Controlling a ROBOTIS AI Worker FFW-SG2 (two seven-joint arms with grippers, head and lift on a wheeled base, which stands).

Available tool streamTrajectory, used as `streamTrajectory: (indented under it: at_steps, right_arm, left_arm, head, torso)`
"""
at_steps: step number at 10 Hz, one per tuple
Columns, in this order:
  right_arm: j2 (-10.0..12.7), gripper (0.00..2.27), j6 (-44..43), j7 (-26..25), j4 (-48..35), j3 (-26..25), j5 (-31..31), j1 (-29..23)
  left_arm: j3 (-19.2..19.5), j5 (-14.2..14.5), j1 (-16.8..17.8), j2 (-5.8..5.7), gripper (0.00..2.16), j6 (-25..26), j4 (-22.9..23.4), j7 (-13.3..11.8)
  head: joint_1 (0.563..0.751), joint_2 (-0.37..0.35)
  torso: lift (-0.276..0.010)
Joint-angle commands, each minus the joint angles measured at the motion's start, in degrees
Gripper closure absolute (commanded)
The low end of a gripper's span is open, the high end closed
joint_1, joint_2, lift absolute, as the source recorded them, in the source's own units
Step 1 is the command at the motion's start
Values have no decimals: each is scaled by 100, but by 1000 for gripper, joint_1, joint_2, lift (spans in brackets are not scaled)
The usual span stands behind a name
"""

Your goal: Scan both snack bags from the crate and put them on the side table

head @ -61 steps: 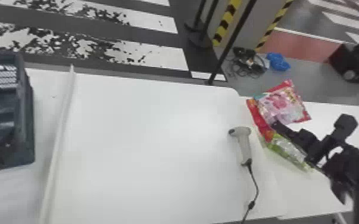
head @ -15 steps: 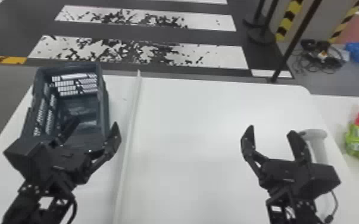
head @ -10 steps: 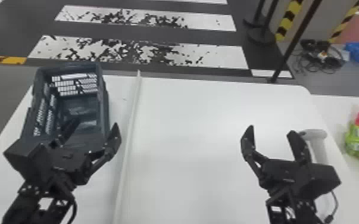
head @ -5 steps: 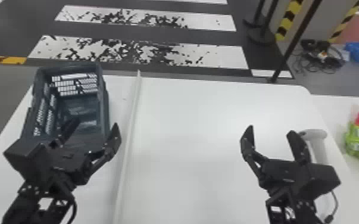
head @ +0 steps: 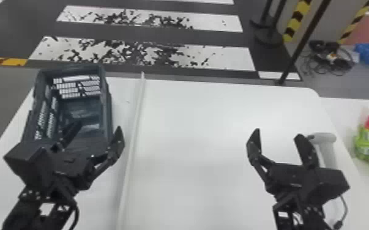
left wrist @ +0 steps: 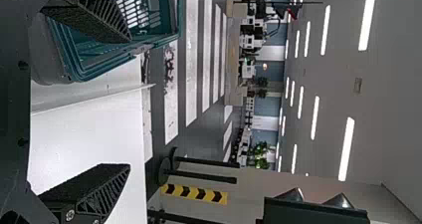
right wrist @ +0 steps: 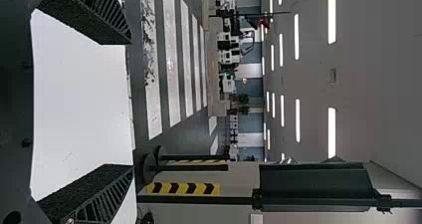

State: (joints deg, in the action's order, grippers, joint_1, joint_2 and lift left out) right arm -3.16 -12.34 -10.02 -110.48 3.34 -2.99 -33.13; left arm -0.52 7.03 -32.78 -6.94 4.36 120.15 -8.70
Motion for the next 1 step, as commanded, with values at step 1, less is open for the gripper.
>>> streamTrajectory:
  at_steps: [1]
  right_arm:
    - [0, 33, 0, 0, -9, 0, 0, 0]
  left_arm:
    - [8, 0, 0, 0, 103, -1, 0, 0]
  head:
    - [695, -61]
  torso:
    - [-87]
